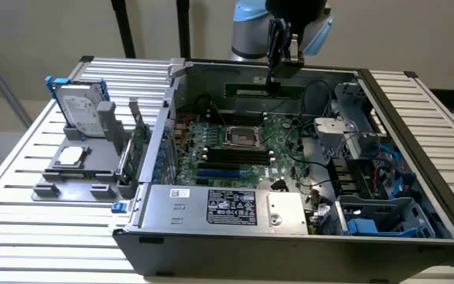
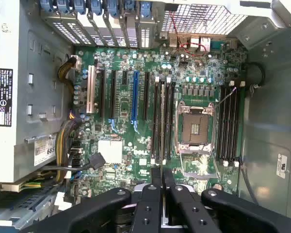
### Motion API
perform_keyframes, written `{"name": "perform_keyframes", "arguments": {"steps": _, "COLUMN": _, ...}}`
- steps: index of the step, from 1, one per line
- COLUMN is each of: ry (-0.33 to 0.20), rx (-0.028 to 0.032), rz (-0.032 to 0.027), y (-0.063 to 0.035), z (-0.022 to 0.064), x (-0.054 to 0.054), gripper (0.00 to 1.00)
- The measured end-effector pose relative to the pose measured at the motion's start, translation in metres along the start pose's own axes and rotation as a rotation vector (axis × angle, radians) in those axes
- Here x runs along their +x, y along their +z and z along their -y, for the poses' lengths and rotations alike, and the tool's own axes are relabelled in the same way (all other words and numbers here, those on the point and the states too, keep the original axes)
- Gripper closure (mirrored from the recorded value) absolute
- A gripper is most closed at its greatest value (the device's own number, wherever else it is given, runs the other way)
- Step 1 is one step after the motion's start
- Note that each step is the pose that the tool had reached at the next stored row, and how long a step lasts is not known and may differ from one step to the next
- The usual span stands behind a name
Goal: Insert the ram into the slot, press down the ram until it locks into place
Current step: 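Insert the ram into the slot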
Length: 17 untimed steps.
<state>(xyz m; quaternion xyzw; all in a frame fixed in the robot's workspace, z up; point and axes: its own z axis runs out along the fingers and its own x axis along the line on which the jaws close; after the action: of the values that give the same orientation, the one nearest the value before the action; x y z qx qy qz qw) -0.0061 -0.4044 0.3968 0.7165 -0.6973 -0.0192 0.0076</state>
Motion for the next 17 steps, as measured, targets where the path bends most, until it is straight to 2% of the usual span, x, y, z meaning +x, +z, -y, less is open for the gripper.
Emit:
{"name": "perform_keyframes", "arguments": {"steps": 13, "ry": 0.0, "rx": -0.0001, "rz": -0.0003, "y": 0.0004, "z": -0.0004, "x": 0.0, "gripper": 0.87}}
{"name": "perform_keyframes", "arguments": {"steps": 17, "ry": 0.0, "rx": 0.0001, "rz": -0.0005, "y": 0.0075, "z": -0.0073, "x": -0.0001, "gripper": 0.87}}
